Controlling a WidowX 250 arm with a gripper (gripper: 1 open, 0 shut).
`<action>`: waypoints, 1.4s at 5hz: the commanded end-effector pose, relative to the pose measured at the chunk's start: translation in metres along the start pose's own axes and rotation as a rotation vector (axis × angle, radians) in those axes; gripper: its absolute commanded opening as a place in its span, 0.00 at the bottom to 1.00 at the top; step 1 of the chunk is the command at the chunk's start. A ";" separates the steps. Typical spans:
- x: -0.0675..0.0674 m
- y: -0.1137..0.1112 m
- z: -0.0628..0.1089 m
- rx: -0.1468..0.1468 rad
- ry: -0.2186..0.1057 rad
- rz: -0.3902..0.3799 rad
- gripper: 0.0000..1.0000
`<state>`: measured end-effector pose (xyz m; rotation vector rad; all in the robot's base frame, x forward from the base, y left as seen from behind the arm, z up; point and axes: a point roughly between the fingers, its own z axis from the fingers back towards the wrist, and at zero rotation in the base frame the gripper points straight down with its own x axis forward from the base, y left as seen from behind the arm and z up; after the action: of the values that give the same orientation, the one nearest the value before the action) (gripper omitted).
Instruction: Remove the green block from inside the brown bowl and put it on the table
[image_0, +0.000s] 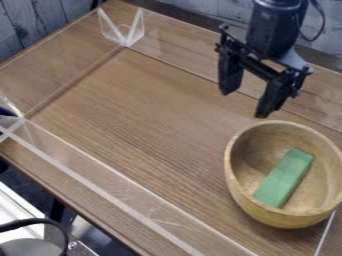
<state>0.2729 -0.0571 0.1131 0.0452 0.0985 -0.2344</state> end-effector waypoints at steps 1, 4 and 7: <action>0.003 -0.010 0.006 -0.020 -0.042 0.005 1.00; 0.007 -0.045 -0.025 -0.068 -0.025 0.008 1.00; 0.018 -0.044 -0.056 -0.200 0.012 0.056 1.00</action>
<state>0.2659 -0.1003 0.0418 -0.1384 0.1824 -0.1661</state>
